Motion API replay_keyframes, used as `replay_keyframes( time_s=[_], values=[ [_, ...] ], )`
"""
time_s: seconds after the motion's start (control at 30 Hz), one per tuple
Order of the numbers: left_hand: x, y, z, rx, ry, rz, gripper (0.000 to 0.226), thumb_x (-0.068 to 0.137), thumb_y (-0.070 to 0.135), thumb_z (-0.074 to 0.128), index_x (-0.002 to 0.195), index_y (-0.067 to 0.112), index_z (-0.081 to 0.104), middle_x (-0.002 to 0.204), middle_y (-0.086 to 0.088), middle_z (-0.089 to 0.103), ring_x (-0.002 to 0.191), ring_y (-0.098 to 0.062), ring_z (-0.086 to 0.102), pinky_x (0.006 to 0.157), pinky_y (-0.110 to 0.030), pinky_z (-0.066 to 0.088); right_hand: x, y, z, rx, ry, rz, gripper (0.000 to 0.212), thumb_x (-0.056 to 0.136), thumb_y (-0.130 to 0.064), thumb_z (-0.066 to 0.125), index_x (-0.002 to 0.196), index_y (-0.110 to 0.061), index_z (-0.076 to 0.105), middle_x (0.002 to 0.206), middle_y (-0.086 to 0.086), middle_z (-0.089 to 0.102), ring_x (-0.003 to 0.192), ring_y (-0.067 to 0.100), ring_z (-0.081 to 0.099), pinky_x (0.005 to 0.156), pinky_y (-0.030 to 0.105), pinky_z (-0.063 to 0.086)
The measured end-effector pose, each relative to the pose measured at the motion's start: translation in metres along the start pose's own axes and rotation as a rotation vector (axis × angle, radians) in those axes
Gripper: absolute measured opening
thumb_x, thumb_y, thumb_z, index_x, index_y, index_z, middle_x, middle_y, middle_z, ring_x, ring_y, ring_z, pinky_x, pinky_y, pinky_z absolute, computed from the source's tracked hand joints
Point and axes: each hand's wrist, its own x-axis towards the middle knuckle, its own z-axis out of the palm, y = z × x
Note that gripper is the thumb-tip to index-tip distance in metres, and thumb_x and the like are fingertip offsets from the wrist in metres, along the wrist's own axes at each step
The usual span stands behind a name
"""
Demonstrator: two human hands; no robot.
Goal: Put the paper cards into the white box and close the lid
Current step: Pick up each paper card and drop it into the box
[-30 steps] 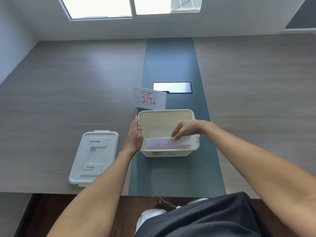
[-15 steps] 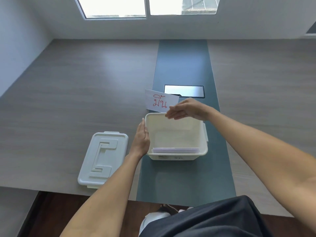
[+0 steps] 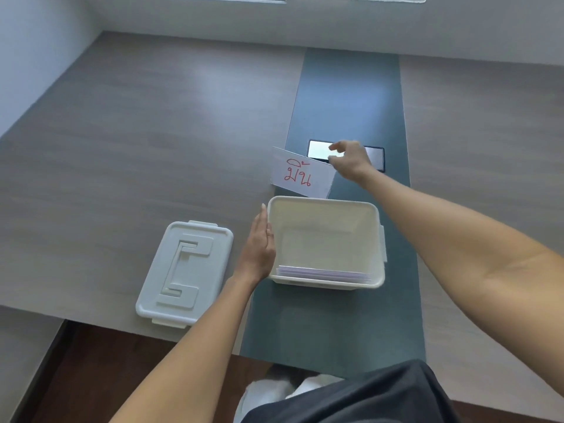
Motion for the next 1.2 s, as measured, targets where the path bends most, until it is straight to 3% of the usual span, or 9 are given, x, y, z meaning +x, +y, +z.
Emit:
replay_keyframes(
  time_s=[0.17,0.3,0.4,0.47,0.6,0.83,1.0,1.13,1.2],
  values=[
    [0.002,-0.004,0.003,0.011,0.006,-0.007,0.055,0.106,0.018,0.023,0.159,0.017,0.007,0.166,0.005,0.01,0.151,-0.006,0.009,0.111,-0.008,0.005,0.009,-0.001,0.019,-0.086,-0.194,0.047,0.053,0.094,-0.021,0.057,0.145,-0.012,0.049,0.147,0.01,0.051,0.132,0.028,0.051,0.109,0.036,0.042],
    [0.002,-0.003,0.002,0.021,0.013,-0.001,0.055,0.106,0.017,0.023,0.159,0.019,0.006,0.166,0.007,0.009,0.151,-0.005,0.009,0.105,0.001,0.002,0.006,0.003,0.03,-0.201,-0.254,-0.053,0.036,0.096,-0.012,0.042,0.126,-0.011,0.063,0.129,0.01,0.064,0.105,0.028,0.06,0.083,0.034,0.051],
    [0.001,0.0,0.001,0.045,0.03,0.02,0.056,0.106,0.015,0.024,0.159,0.022,0.007,0.166,0.008,0.01,0.15,-0.004,0.012,0.11,-0.008,0.008,0.0,0.01,0.035,-0.225,-0.257,-0.085,0.027,0.098,-0.011,0.04,0.112,-0.01,0.064,0.118,0.01,0.066,0.092,0.026,0.057,0.065,0.029,0.043],
    [0.0,0.0,0.002,0.067,0.046,0.042,0.056,0.105,0.013,0.024,0.159,0.022,0.009,0.166,0.01,0.01,0.15,-0.004,0.012,0.107,-0.002,0.008,-0.004,0.012,0.034,-0.224,-0.229,-0.093,0.026,0.098,-0.009,0.041,0.109,-0.003,0.063,0.117,0.013,0.066,0.09,0.026,0.055,0.059,0.027,0.039],
    [0.0,0.0,0.003,0.077,0.051,0.04,0.056,0.105,0.013,0.024,0.159,0.022,0.011,0.166,0.011,0.01,0.149,-0.002,0.013,0.105,-0.005,0.012,-0.011,0.013,0.018,-0.191,-0.171,-0.081,0.031,0.097,-0.009,0.039,0.113,-0.007,0.065,0.117,0.011,0.064,0.094,0.026,0.056,0.072,0.029,0.042],
    [0.0,0.0,0.003,0.092,0.045,0.078,0.055,0.106,0.014,0.024,0.159,0.021,0.011,0.166,0.007,0.013,0.151,-0.007,0.014,0.111,-0.014,0.013,-0.031,-0.007,-0.041,-0.132,-0.075,-0.119,0.027,0.097,-0.012,0.042,0.108,-0.008,0.067,0.098,0.005,0.064,0.086,0.025,0.055,0.06,0.024,0.04],
    [0.003,-0.003,0.003,0.092,0.047,0.104,0.056,0.104,0.01,0.025,0.158,0.019,0.013,0.164,0.002,0.019,0.15,-0.011,0.018,0.113,-0.015,0.015,-0.053,-0.032,-0.09,-0.105,-0.047,-0.167,0.033,0.096,-0.015,0.047,0.12,-0.013,0.069,0.116,0.002,0.071,0.105,0.023,0.064,0.091,0.034,0.049],
    [0.003,-0.003,0.0,0.091,0.029,0.101,0.055,0.105,0.012,0.024,0.158,0.019,0.013,0.163,-0.003,0.023,0.149,-0.017,0.023,0.119,-0.027,0.022,-0.075,-0.038,-0.115,0.007,-0.062,-0.219,0.029,0.097,-0.016,0.052,0.118,-0.012,0.07,0.115,0.003,0.074,0.105,0.022,0.07,0.098,0.04,0.054],
    [0.001,0.0,-0.003,0.102,0.012,0.095,0.055,0.105,0.014,0.023,0.158,0.019,0.011,0.163,-0.004,0.022,0.148,-0.017,0.025,0.116,-0.024,0.022,-0.085,-0.035,-0.125,0.068,-0.096,-0.226,0.026,0.098,-0.016,0.054,0.118,-0.01,0.07,0.113,0.004,0.075,0.102,0.022,0.072,0.098,0.042,0.055]
  ],
)
